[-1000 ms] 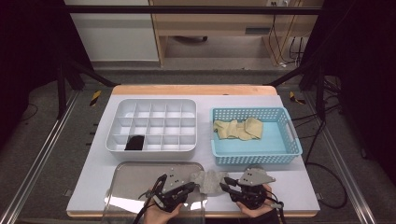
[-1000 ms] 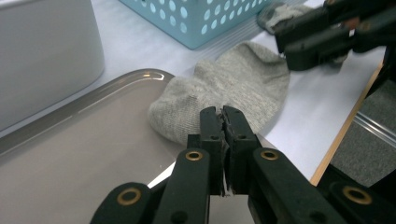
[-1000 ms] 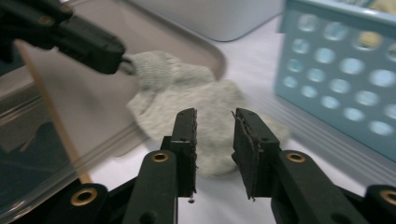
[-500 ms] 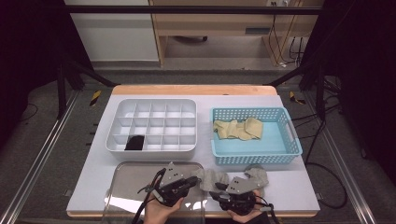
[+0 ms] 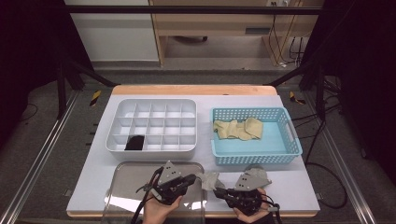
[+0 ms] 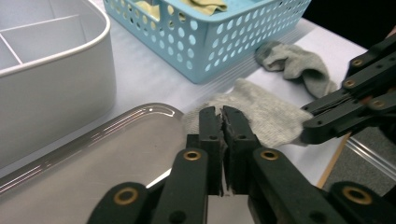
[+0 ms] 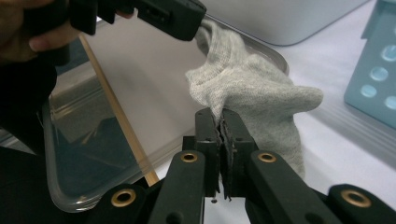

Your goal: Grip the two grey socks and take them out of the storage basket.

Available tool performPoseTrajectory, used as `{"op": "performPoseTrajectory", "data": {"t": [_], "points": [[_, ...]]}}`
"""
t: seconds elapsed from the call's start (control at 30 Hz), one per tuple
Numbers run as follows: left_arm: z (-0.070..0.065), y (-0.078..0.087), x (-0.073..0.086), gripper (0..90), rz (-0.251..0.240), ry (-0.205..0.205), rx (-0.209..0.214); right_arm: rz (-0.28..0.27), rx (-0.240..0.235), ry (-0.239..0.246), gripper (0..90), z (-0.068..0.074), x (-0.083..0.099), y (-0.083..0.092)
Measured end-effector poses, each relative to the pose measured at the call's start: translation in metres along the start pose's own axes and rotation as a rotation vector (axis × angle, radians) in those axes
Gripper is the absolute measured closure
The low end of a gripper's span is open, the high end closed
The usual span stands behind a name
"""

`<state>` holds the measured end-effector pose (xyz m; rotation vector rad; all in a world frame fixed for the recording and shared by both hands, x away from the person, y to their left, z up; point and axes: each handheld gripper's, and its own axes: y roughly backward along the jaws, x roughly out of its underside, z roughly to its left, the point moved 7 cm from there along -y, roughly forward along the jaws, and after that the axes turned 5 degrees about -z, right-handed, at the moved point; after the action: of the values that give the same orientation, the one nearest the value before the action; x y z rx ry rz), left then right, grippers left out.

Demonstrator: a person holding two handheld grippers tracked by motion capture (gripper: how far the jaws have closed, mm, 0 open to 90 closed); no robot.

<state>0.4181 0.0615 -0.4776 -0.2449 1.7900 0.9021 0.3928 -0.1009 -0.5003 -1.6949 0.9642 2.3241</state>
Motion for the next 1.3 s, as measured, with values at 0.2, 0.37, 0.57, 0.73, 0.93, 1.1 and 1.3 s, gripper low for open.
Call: {"op": "performPoseTrajectory", "data": {"t": [0.2,0.37,0.57,0.73,0.93,1.1,1.3], "points": [[0.003,-0.009,0.017,54.0,0.054,-0.023,0.011,0.018,0.020,-0.076,87.4,-0.010,0.006,-0.005],[-0.003,-0.007,0.030,45.3,0.083,-0.078,0.010,0.002,0.045,-0.101,87.5,-0.013,0.003,-0.003],[0.002,-0.020,0.032,49.6,0.089,-0.096,-0.049,-0.007,0.050,-0.099,87.5,-0.014,0.001,-0.003],[0.005,-0.025,0.027,69.1,0.059,-0.112,-0.074,-0.010,0.048,-0.097,87.5,-0.013,0.000,-0.003],[0.003,-0.023,0.026,84.9,0.051,-0.121,-0.046,-0.011,0.045,-0.099,87.5,-0.012,-0.001,-0.001],[-0.006,-0.003,0.026,85.5,0.080,-0.091,0.002,-0.003,0.026,-0.104,87.3,-0.006,-0.003,0.006],[-0.007,0.007,0.025,85.0,0.147,-0.025,0.038,0.021,0.035,-0.121,86.9,-0.006,-0.007,0.007]]}}
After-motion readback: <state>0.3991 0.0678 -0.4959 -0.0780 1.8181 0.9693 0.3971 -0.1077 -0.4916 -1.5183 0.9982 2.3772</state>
